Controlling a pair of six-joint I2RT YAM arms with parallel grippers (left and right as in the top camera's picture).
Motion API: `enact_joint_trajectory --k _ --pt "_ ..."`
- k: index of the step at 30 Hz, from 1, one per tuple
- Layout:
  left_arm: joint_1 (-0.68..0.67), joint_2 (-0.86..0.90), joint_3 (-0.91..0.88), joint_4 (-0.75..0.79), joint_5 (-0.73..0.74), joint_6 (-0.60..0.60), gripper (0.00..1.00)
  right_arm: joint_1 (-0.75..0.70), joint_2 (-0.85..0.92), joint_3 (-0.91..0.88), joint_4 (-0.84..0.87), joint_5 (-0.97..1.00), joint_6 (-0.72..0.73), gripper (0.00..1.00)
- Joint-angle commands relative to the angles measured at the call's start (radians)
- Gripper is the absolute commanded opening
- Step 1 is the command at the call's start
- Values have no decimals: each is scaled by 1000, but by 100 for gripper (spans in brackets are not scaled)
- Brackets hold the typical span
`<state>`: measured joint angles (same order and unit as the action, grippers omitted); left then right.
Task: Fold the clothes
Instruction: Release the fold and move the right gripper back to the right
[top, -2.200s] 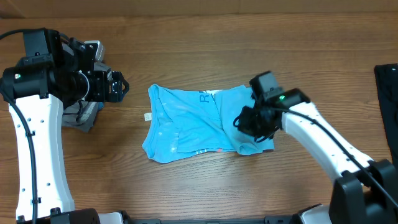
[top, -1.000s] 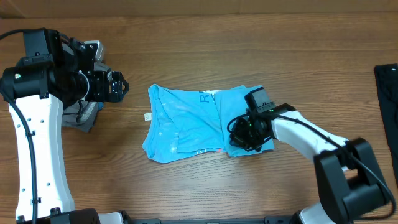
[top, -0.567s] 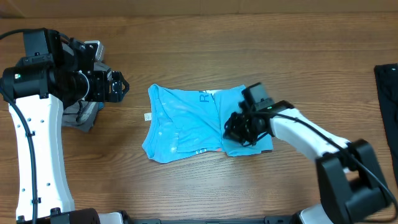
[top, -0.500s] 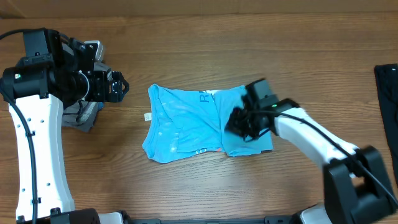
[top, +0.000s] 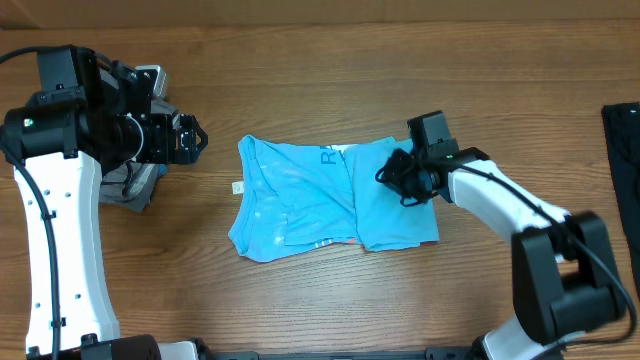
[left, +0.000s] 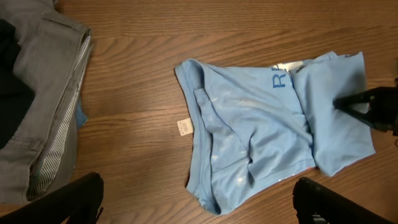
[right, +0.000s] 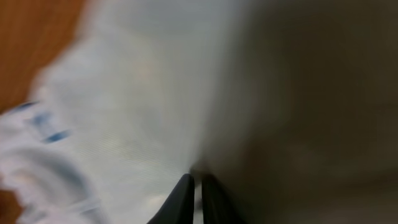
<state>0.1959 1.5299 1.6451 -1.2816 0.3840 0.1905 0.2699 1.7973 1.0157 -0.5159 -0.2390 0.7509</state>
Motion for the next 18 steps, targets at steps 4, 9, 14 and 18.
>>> enact_joint_trajectory --k 4,9,14,18 --pt "-6 3 9 3 -3 4 100 -116 66 12 -69 -37 84 8" --pt "-6 3 9 3 -3 5 100 -172 28 13 -65 -228 -205 8" --pt "-6 3 9 3 -3 4 100 -173 -97 13 -109 -380 -451 7" --pt "-6 3 10 27 -68 27 100 -173 -235 13 -127 -391 -495 8"
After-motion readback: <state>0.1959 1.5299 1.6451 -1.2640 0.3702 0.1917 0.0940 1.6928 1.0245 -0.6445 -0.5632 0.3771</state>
